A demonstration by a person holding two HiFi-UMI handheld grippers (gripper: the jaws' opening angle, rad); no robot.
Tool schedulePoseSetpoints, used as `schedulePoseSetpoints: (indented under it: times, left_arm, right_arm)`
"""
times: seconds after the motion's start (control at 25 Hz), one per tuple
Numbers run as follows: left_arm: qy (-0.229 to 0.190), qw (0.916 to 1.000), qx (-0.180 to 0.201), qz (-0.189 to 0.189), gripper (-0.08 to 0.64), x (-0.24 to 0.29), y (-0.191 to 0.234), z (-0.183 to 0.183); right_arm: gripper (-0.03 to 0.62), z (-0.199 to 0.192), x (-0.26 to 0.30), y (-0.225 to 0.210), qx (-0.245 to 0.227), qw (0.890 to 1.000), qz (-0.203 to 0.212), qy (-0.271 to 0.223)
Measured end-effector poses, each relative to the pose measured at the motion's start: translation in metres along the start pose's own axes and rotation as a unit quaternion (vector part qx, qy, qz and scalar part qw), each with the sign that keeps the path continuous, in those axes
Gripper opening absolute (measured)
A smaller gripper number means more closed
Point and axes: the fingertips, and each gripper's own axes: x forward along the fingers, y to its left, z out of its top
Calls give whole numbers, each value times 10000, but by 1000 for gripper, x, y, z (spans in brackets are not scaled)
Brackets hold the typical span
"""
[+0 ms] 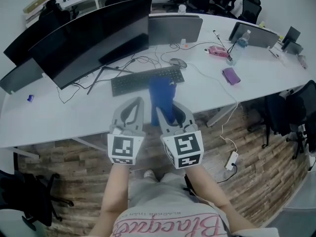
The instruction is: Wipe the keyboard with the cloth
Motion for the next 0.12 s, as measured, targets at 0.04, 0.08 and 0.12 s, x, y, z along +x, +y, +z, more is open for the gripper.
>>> schedulePoseSetpoints:
  times: [0.04,0.08,0.12]
  left_arm:
    - [-7,10000,-11,17,6,-2,-4,2]
    - [-12,10000,-23,36,6,-4,-8,4]
    - [-17,10000,-36,56,6,-7,-12,6]
  right_arm:
    - [103,0,-5,0,-10,10000,25,-7]
    - [103,1,-10,-1,-18,10000,50,-11]
    - [103,1,-15,-1,-25,10000,74,-14]
